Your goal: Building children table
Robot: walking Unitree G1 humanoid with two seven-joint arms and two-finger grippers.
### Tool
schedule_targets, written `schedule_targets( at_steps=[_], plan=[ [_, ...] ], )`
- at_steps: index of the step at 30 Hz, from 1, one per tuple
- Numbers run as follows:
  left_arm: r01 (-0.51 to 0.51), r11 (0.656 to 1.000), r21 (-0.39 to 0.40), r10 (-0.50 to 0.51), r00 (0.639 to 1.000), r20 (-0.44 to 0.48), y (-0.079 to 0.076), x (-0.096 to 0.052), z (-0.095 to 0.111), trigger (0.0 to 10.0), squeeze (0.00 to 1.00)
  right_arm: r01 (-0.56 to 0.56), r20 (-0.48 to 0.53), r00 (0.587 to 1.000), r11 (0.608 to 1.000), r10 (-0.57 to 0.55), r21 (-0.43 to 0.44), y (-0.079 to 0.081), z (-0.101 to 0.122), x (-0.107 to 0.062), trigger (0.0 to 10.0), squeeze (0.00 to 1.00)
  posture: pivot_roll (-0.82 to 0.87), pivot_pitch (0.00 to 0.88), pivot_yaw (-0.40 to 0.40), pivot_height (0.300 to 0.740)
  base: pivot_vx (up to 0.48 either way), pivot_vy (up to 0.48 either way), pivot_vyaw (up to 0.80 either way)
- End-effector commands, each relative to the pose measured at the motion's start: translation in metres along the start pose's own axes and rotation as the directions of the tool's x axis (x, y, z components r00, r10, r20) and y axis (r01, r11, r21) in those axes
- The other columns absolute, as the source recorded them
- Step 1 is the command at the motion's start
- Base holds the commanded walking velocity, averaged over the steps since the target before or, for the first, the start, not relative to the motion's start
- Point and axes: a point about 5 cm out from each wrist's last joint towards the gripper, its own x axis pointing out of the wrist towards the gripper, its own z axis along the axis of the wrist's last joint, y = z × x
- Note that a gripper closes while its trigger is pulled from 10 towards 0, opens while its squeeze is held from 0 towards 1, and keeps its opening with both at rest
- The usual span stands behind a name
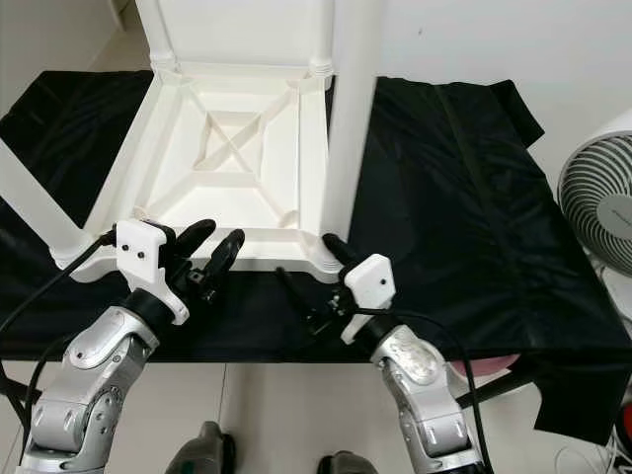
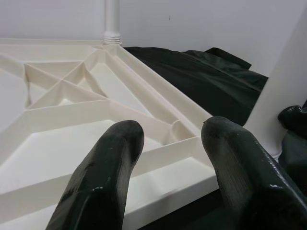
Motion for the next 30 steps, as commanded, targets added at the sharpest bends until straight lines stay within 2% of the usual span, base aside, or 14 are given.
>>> schedule_targets(
  at_steps=[1, 23, 30],
  plan=[
    [-0.015, 1.000, 0.001, 0.015, 1.000, -0.017, 0.0020, -0.0016, -0.0025, 10.0, 0.00, -0.018, -0.023, 1.000, 1.000, 0.018, 0.026, 0.0040, -0.0044, 0.0043, 10.0, 0.00, -0.01, 0.167, 0.014, 0.740, 0.000, 0.000, 0.00],
    [-0.013, 1.000, 0.014, 0.013, 1.000, -0.020, 0.0032, -0.0009, -0.0017, 10.0, 0.00, -0.014, -0.018, 1.000, 1.000, 0.014, 0.020, 0.0014, -0.0037, 0.0076, 10.0, 0.00, 0.00, 0.160, 0.014, 0.740, 0.000, 0.000, 0.00],
    [-0.013, 1.000, 0.002, 0.013, 1.000, -0.023, 0.0033, -0.0008, -0.0020, 10.0, 0.00, -0.015, -0.016, 1.000, 1.000, 0.016, 0.020, 0.0013, -0.0038, 0.0076, 10.0, 0.00, 0.00, 0.161, 0.014, 0.740, 0.000, 0.397, 0.00]
  ],
)
